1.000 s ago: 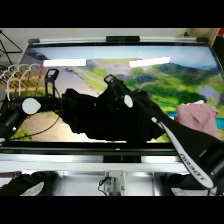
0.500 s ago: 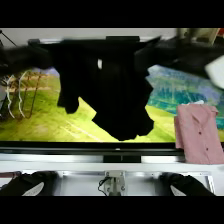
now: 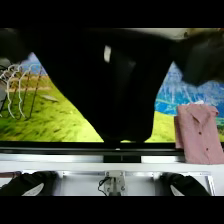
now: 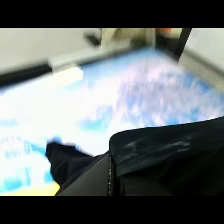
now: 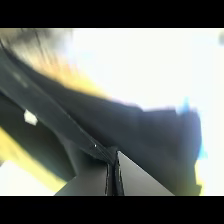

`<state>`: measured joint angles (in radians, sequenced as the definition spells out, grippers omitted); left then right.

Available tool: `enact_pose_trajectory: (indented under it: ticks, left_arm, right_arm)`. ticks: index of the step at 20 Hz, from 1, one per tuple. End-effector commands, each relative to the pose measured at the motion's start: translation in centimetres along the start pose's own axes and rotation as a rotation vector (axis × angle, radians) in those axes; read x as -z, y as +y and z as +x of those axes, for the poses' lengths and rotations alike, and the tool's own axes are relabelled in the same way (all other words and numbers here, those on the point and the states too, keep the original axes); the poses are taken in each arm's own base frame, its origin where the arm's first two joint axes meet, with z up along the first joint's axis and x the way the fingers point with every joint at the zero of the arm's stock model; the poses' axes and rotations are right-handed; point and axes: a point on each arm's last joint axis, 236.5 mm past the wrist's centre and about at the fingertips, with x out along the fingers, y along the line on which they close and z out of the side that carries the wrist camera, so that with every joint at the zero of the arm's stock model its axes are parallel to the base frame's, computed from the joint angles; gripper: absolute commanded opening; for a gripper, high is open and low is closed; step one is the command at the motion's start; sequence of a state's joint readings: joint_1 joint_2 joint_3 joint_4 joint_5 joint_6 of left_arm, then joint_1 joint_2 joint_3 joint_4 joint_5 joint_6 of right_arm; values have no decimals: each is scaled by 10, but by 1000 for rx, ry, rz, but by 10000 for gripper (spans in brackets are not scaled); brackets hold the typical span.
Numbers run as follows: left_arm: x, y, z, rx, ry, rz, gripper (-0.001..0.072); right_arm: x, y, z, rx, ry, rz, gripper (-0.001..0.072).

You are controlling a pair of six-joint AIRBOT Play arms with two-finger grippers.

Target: Fold the shirts.

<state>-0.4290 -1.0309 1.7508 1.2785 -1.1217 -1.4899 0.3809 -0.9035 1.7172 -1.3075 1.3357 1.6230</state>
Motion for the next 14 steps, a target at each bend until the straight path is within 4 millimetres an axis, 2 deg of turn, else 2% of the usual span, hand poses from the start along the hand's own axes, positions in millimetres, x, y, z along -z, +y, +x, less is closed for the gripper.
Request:
enact_pose_trajectory:
  ticks: [1,3,5,6,9,11,13,14]
  left_arm:
    - [115,30,51,-67,359,-96,50]
    - [190,43,83,-81,521,-143,50]
    - [239,53,104,-96,600,-174,50]
    - [254,57,112,-103,612,-185,50]
    - [283,68,139,-123,623,-204,51]
    - [294,74,156,-130,626,-216,51]
    - [302,79,170,-137,620,-223,51]
    - [304,83,175,-142,616,-226,51]
  right_arm:
    - [103,-30,48,48,436,9,85]
    - [128,-44,108,21,480,-32,85]
    - [147,-65,167,28,492,-45,85]
    - [158,-74,195,34,511,-30,85]
    - [209,-93,256,32,630,32,86]
    - [246,-102,282,31,718,68,109]
    - [262,-110,296,45,746,76,111]
    - [259,-115,299,60,725,61,148]
